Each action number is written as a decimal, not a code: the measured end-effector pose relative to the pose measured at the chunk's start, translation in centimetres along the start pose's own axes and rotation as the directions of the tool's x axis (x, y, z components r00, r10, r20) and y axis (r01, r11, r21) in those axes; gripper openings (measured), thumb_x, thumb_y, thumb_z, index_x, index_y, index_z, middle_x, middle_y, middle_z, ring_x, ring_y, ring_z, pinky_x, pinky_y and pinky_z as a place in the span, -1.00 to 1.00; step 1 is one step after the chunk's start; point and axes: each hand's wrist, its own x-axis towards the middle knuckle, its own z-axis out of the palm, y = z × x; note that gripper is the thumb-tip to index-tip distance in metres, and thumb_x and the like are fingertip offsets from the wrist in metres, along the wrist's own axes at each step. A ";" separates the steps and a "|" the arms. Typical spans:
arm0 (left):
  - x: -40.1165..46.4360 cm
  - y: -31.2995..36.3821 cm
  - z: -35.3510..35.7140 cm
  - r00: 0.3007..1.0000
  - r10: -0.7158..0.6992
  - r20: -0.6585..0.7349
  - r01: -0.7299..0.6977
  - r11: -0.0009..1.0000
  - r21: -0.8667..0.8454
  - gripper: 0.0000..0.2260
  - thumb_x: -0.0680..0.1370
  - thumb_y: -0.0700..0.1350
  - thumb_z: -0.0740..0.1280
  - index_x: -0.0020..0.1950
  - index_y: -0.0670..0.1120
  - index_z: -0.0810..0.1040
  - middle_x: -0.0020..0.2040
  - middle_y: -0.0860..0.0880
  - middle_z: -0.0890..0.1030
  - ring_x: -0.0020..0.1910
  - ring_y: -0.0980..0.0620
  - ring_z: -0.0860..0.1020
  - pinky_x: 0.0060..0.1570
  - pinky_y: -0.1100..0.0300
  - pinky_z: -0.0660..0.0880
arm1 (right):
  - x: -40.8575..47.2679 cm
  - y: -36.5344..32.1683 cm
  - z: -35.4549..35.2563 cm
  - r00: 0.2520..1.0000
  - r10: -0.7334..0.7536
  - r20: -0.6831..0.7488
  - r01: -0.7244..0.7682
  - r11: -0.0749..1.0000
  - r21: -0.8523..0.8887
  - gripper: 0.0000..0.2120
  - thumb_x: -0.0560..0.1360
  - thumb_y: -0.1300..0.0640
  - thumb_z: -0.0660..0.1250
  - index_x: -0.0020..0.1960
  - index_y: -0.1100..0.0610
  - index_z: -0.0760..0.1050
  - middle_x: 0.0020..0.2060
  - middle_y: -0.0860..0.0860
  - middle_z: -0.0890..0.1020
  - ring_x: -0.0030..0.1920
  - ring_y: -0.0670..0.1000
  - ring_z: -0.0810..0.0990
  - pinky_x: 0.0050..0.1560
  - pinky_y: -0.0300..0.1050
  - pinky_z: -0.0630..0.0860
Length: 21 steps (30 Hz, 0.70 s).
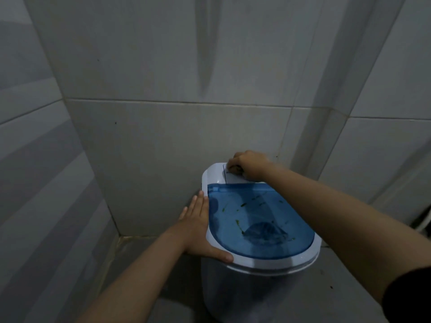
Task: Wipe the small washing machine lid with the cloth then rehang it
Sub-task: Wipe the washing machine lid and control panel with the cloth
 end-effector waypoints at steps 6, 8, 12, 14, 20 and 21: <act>-0.1 0.0 0.1 1.000 -0.003 0.001 0.003 1.000 -0.010 0.33 0.13 0.48 0.36 0.45 -0.10 -0.47 0.46 -0.04 -0.50 0.44 -0.03 -0.45 0.44 -0.06 -0.31 | 0.6 1.8 0.2 0.991 0.130 0.006 -0.130 0.990 0.052 -0.65 0.45 0.37 0.17 0.17 0.13 0.50 0.11 0.16 0.53 0.07 0.22 0.54 -0.11 -0.03 0.41; -0.2 0.0 0.1 1.000 -0.004 -0.001 0.004 1.000 -0.015 0.32 0.14 0.48 0.37 0.45 -0.10 -0.47 0.46 -0.04 -0.50 0.45 -0.03 -0.45 0.45 -0.06 -0.31 | 0.4 2.6 0.8 0.988 0.156 -0.009 -0.155 0.985 0.070 -0.68 0.46 0.33 0.19 0.16 0.14 0.50 0.10 0.16 0.57 0.05 0.22 0.56 -0.09 -0.04 0.45; -0.2 -0.1 0.0 1.000 -0.009 0.003 0.009 1.000 -0.009 0.32 0.13 0.48 0.37 0.45 -0.09 -0.48 0.46 -0.04 -0.50 0.44 -0.03 -0.45 0.46 -0.07 -0.30 | -0.4 3.9 1.4 0.983 0.179 -0.042 -0.173 0.978 0.113 -0.62 0.48 0.27 0.20 0.25 0.02 0.49 0.21 0.13 0.58 0.14 0.21 0.55 0.13 0.06 0.53; -0.1 -0.1 0.1 1.000 -0.008 0.004 0.008 1.000 -0.010 0.34 0.11 0.50 0.35 0.45 -0.10 -0.47 0.46 -0.04 -0.50 0.44 -0.02 -0.45 0.44 -0.06 -0.31 | -1.2 4.6 1.3 0.984 0.177 -0.035 -0.174 0.982 0.073 -0.55 0.48 0.28 0.22 0.33 -0.02 0.44 0.30 0.08 0.52 0.23 0.21 0.51 0.17 0.03 0.50; 0.0 -0.1 0.1 1.000 0.007 -0.005 -0.007 1.000 -0.013 0.38 -0.01 0.57 0.24 0.45 -0.09 -0.47 0.46 -0.04 -0.50 0.45 -0.03 -0.43 0.36 0.01 -0.35 | -4.2 6.6 2.0 0.984 0.180 0.016 -0.181 0.981 0.069 -0.43 0.47 0.25 0.26 0.42 -0.11 0.30 0.44 -0.01 0.37 0.31 0.17 0.46 0.21 0.02 0.49; 0.0 -0.1 0.1 1.000 0.006 -0.007 -0.006 1.000 -0.012 0.37 0.02 0.55 0.27 0.45 -0.09 -0.47 0.46 -0.04 -0.49 0.45 -0.03 -0.43 0.35 0.02 -0.35 | -4.6 7.0 2.2 0.983 0.183 0.019 -0.184 0.977 0.108 -0.42 0.46 0.26 0.27 0.41 -0.11 0.31 0.43 0.00 0.38 0.31 0.17 0.46 0.21 0.02 0.49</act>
